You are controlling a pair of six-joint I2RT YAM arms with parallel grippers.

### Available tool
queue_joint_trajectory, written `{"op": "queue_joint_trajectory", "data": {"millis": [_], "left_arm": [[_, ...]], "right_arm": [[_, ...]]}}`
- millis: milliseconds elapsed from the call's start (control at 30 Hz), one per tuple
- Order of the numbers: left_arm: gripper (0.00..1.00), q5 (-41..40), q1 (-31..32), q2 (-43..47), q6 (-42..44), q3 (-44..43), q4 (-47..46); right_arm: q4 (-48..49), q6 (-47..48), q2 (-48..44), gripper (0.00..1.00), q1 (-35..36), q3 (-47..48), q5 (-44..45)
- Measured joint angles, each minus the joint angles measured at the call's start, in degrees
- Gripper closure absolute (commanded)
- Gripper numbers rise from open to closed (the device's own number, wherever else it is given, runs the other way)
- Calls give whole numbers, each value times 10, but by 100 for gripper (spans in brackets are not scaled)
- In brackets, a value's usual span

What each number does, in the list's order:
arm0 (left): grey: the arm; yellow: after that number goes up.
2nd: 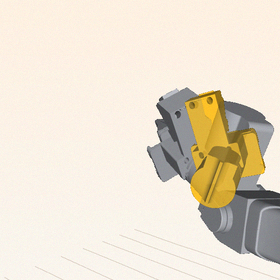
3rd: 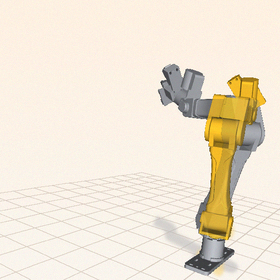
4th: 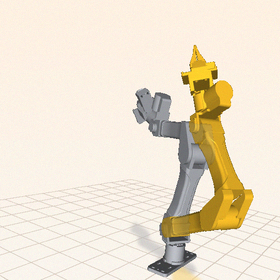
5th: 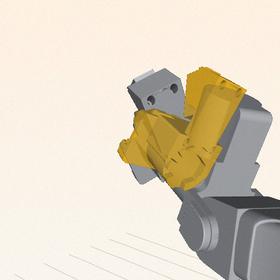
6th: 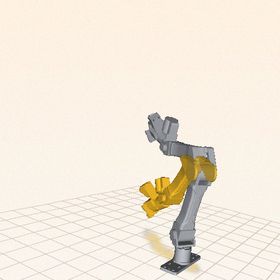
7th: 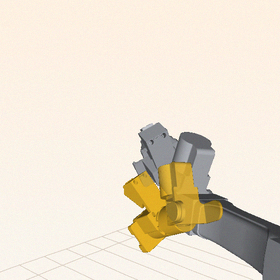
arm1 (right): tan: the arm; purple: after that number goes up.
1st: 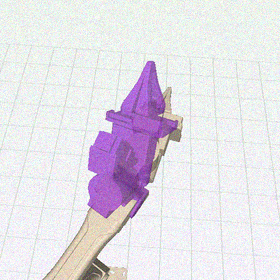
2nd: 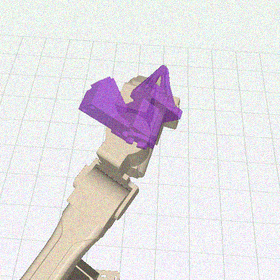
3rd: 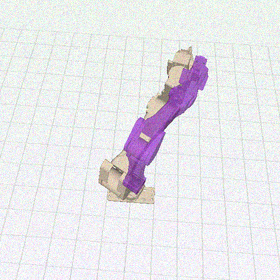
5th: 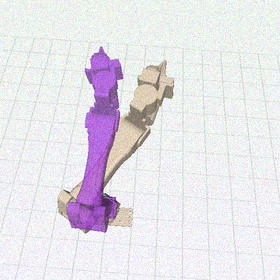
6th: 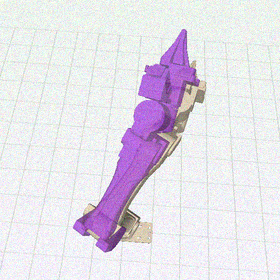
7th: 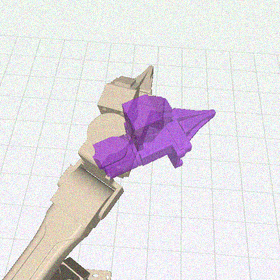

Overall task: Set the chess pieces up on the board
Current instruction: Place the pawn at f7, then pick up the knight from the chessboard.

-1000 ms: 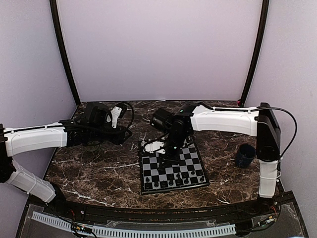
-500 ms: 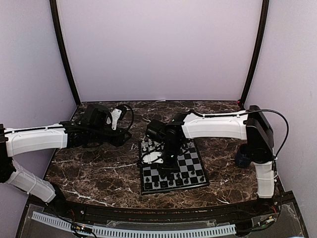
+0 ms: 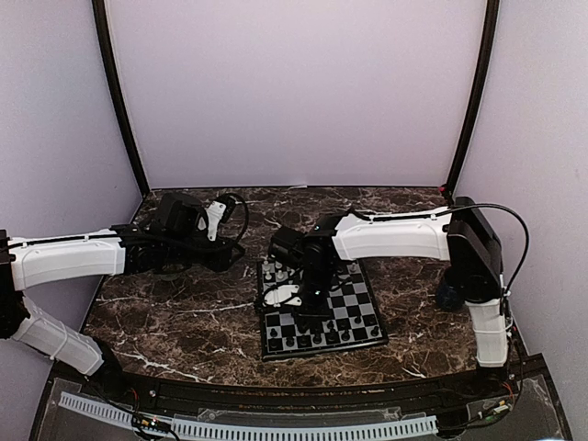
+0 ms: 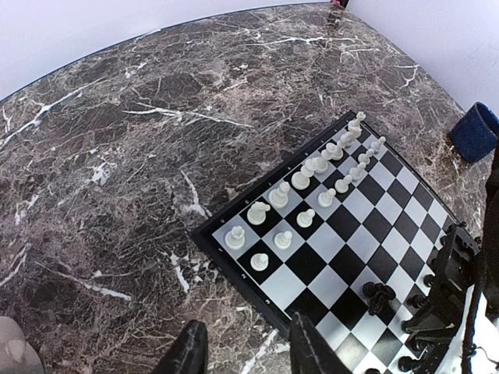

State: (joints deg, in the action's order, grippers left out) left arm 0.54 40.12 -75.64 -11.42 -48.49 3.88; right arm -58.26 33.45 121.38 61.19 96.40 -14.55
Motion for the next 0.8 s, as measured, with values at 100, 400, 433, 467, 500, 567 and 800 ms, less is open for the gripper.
{"op": "queue_joint_trajectory", "data": {"millis": [100,400,433,467,500,567,800], "left_arm": [[62,1,0,0,-1,0,-2],[62,5,0,0,-4,0,-5],[62,5,0,0,-4,0,-5],[62,6,0,0,-4,0,-5],[62,6,0,0,-4,0,-5],[61,6,0,0,-4,0,-5],[62,9,0,0,-9,0,-5]], "right_arm": [[4,-2,0,83,0,0,6],[7,-10,0,75,-7,2,-3],[5,-11,0,74,-11,3,-8],[4,-12,-2,74,-16,3,-13],[3,-12,-5,74,-21,3,-16],[2,-11,-16,74,-35,3,-22],[23,-8,-53,74,-73,-7,-10]]}}
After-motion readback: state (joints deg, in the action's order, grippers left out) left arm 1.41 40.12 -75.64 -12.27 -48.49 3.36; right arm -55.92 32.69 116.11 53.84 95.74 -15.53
